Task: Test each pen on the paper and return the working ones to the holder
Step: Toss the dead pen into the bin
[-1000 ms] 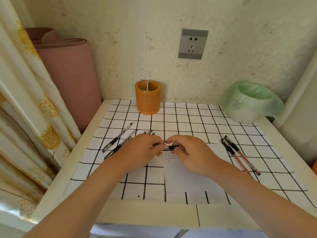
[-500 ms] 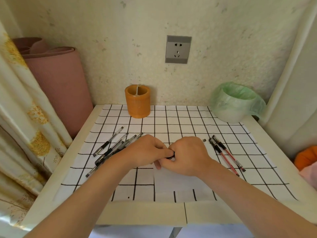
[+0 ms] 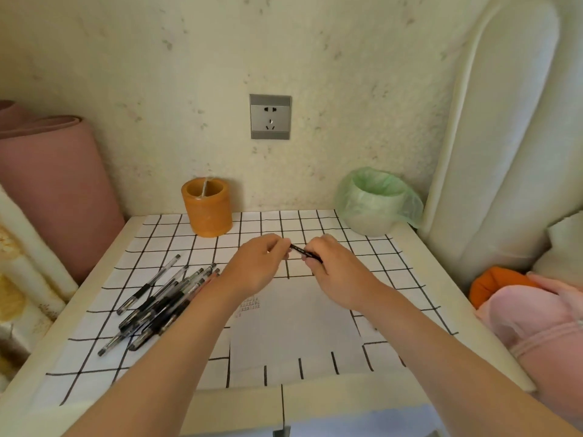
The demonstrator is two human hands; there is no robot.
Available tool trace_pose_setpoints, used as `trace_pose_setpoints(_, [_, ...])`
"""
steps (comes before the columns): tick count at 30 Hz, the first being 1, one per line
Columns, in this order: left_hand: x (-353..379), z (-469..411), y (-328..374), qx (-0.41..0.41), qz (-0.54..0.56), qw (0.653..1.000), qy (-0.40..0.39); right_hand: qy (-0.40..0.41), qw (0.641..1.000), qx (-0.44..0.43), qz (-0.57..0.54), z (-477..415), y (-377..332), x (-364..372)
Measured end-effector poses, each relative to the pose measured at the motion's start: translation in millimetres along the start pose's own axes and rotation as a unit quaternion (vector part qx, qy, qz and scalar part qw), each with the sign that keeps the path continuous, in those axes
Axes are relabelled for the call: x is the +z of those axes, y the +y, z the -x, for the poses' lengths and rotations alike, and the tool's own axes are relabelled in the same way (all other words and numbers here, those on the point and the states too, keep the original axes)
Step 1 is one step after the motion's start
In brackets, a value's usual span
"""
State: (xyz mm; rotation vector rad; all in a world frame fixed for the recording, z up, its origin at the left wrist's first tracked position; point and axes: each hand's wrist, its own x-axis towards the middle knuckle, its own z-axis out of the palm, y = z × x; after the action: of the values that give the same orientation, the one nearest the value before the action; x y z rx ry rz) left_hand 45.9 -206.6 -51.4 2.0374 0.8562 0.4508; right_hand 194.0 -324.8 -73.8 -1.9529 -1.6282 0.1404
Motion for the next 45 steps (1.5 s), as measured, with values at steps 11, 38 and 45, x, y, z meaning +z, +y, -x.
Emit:
trace_pose_setpoints(11, [49.7,-35.7,-15.9,0.036,-0.286,0.956,-0.063,0.239,0.968,0.070,-0.028,-68.5,58.0,-116.0])
trace_pose_setpoints(38, [22.5,-20.3,-37.6,0.056,-0.277,0.959,0.002,-0.015,0.996,0.061,0.069,-98.4,-6.9,-52.8])
trace_pose_setpoints(45, [-45.9,9.5,-64.2,0.014,-0.276,0.960,0.042,-0.093,0.995,0.026,0.027,-107.7,-65.9,11.2])
